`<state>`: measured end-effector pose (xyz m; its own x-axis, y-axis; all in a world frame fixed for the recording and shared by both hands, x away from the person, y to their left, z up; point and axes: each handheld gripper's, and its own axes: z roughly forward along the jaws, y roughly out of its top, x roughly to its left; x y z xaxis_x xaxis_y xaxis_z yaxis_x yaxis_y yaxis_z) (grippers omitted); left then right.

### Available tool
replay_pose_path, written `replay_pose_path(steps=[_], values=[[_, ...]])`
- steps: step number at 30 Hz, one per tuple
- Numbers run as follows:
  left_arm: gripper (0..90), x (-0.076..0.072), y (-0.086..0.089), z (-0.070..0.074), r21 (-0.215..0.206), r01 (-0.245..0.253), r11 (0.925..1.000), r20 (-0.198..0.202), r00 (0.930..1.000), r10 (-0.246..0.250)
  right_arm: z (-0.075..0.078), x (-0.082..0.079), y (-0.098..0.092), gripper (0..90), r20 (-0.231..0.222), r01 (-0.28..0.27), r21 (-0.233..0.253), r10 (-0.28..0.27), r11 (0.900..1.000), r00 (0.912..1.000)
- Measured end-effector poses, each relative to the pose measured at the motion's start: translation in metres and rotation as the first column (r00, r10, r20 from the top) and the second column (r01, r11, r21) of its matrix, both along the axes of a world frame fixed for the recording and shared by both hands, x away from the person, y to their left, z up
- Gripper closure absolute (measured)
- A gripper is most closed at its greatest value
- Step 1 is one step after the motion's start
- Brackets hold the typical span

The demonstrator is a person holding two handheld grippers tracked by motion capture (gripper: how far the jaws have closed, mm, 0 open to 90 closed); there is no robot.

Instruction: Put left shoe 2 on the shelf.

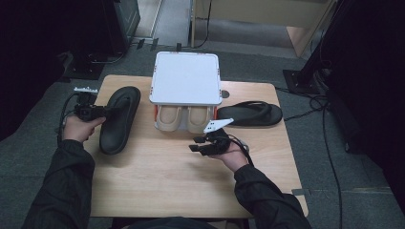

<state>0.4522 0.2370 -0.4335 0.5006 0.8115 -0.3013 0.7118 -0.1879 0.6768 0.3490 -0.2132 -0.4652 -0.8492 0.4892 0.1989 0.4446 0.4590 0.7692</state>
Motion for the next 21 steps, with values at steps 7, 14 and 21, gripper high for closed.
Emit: replay_pose_path(steps=[7, 14, 21], values=[[68.5, 0.011, -0.004, 0.018, 0.015, -0.015, 0.9998, -0.014, 0.9998, 0.015, 0.001, 0.001, -0.002, 54.2, 0.022, 0.021, 0.008, -0.021, 1.000, 0.9995], [68.5, 0.022, -0.010, 0.043, 0.037, -0.015, 0.9992, 0.000, 0.9999, 0.015, 0.002, 0.001, -0.004, 54.7, 0.018, 0.033, 0.015, -0.033, 0.999, 0.9993], [68.5, 0.032, -0.013, 0.064, 0.027, -0.048, 0.9985, -0.004, 0.9988, 0.048, 0.002, 0.002, -0.005, 54.6, 0.026, 0.034, 0.016, -0.035, 0.999, 0.9991]])
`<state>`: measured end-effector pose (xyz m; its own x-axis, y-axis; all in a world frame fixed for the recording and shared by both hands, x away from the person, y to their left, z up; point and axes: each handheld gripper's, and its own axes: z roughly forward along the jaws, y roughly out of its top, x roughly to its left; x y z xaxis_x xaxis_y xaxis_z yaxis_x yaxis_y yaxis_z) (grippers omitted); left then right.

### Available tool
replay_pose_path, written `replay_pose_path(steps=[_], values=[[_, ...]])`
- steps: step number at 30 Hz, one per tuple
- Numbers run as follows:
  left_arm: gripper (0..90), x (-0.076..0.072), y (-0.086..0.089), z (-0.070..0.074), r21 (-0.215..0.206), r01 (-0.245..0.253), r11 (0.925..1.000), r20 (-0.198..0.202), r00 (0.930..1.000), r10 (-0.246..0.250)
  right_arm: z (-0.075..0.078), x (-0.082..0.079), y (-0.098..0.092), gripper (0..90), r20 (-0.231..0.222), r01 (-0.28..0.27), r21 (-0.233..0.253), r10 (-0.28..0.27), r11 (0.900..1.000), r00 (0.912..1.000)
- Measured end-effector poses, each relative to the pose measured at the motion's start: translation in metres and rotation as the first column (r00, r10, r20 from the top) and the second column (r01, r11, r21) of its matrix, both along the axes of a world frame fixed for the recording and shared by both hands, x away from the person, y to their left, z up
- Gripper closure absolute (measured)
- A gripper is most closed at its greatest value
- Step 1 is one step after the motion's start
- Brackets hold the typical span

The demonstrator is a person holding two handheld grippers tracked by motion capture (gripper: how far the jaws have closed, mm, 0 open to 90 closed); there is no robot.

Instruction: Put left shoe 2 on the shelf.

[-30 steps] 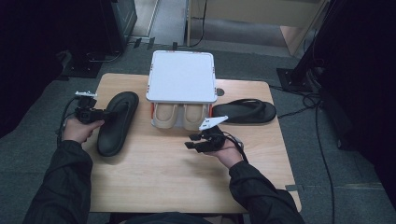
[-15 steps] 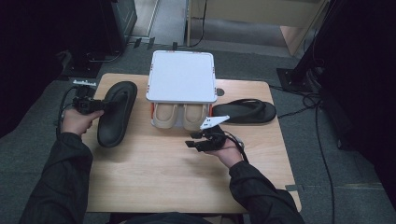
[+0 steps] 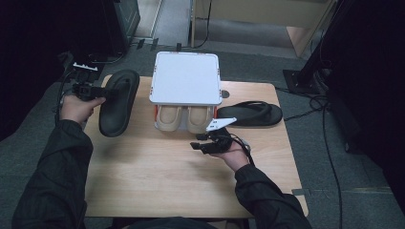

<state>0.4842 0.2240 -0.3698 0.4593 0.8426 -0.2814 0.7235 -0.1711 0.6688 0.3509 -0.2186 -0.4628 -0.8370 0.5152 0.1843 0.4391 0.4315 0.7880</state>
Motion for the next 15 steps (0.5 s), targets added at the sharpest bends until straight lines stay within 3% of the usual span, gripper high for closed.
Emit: replay_pose_path(steps=[4, 10, 15], values=[[68.4, 0.005, -0.006, 0.014, 0.022, 0.002, 0.9998, 0.012, 0.9999, -0.002, 0.000, 0.000, 0.000, 54.6, 0.004, 0.003, 0.001, -0.003, 1.000, 1.0000], [68.4, 0.012, -0.019, 0.036, 0.022, 0.000, 0.9998, 0.026, 0.9997, -0.001, 0.001, -0.001, -0.001, 53.5, 0.005, 0.007, 0.012, -0.007, 1.000, 1.0000], [68.3, 0.019, -0.030, 0.052, 0.040, 0.014, 0.9991, 0.039, 0.9991, -0.016, 0.003, -0.002, -0.003, 52.0, 0.033, 0.017, 0.008, -0.017, 1.000, 0.9993]])
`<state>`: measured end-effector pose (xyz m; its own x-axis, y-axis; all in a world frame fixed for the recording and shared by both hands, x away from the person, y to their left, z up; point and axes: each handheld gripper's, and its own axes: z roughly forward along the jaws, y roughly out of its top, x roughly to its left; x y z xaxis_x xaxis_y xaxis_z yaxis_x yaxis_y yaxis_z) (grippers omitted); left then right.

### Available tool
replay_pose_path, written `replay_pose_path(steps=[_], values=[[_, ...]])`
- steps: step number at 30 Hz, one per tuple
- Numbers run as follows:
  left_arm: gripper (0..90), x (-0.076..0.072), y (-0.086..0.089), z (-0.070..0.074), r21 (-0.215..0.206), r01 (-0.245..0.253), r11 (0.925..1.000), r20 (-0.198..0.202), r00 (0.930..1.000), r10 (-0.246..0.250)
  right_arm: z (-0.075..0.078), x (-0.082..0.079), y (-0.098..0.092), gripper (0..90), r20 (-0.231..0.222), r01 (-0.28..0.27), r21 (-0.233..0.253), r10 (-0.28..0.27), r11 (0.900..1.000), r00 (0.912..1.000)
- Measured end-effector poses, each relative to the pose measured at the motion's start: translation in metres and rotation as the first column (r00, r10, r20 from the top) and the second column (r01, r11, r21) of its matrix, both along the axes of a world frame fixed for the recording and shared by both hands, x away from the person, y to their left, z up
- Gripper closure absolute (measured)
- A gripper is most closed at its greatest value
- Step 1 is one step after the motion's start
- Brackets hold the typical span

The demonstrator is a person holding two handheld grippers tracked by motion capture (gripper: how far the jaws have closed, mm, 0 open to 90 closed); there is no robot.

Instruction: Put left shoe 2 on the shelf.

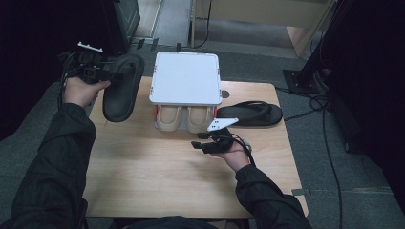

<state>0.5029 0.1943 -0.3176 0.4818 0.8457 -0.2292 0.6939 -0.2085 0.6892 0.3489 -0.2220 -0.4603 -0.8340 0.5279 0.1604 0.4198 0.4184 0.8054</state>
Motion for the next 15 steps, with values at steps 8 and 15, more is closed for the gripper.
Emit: replay_pose_path(steps=[8, 15], values=[[68.4, 0.010, -0.023, 0.018, 0.012, 0.032, 0.9994, 0.006, 0.9995, -0.032, 0.001, -0.001, -0.008, 51.5, -0.002, 0.028, -0.007, -0.028, 1.000, 0.9996], [68.3, 0.026, -0.047, 0.027, 0.011, 0.040, 0.9991, -0.007, 0.9992, -0.040, 0.001, -0.006, -0.016, 51.5, 0.007, 0.047, -0.008, -0.047, 0.999, 0.9989]])
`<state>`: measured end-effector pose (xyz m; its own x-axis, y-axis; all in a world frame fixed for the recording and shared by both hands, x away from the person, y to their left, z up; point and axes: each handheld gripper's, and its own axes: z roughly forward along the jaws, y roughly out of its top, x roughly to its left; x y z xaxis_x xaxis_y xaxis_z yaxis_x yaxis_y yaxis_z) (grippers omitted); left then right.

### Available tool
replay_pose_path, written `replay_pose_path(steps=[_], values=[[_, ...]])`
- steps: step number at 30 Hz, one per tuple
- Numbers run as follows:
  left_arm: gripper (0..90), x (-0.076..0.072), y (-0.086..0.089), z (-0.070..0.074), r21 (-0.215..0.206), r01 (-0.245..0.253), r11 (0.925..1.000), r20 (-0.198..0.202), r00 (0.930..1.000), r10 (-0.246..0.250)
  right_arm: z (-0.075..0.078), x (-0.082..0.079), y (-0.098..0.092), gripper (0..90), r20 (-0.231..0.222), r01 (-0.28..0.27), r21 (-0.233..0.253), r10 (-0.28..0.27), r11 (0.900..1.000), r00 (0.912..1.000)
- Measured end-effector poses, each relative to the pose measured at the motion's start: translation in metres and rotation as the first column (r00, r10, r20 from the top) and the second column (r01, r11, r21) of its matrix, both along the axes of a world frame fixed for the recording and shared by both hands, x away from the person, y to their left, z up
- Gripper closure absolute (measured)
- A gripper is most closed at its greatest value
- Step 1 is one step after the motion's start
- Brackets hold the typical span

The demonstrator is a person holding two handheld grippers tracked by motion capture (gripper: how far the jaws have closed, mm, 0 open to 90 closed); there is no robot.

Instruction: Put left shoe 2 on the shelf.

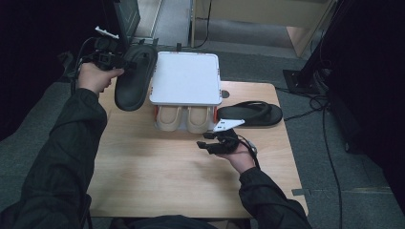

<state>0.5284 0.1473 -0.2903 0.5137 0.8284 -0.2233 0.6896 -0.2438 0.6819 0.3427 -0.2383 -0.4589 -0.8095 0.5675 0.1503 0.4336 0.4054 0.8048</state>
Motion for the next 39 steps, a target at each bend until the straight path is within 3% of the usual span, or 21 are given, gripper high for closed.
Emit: replay_pose_path(steps=[7, 16, 30, 39], values=[[68.3, 0.013, -0.025, 0.003, -0.027, 0.006, 0.9996, -0.003, 1.0000, -0.006, 0.001, -0.006, -0.010, 51.6, 0.009, 0.026, -0.001, -0.026, 1.000, 0.9996], [68.4, 0.026, -0.056, -0.004, -0.062, -0.012, 0.9980, -0.036, 0.9993, 0.010, 0.001, -0.011, -0.016, 51.8, 0.013, 0.048, -0.003, -0.048, 0.999, 0.9988], [68.3, 0.033, -0.101, -0.010, -0.043, -0.001, 0.9991, -0.043, 0.9991, -0.001, 0.002, -0.011, -0.018, 51.7, 0.013, 0.047, 0.004, -0.047, 0.999, 0.9988], [68.0, 0.035, -0.108, -0.024, -0.038, 0.008, 0.9992, -0.064, 0.9979, -0.011, 0.002, -0.011, -0.019, 51.7, 0.013, 0.057, 0.010, -0.057, 0.998, 0.9983]])
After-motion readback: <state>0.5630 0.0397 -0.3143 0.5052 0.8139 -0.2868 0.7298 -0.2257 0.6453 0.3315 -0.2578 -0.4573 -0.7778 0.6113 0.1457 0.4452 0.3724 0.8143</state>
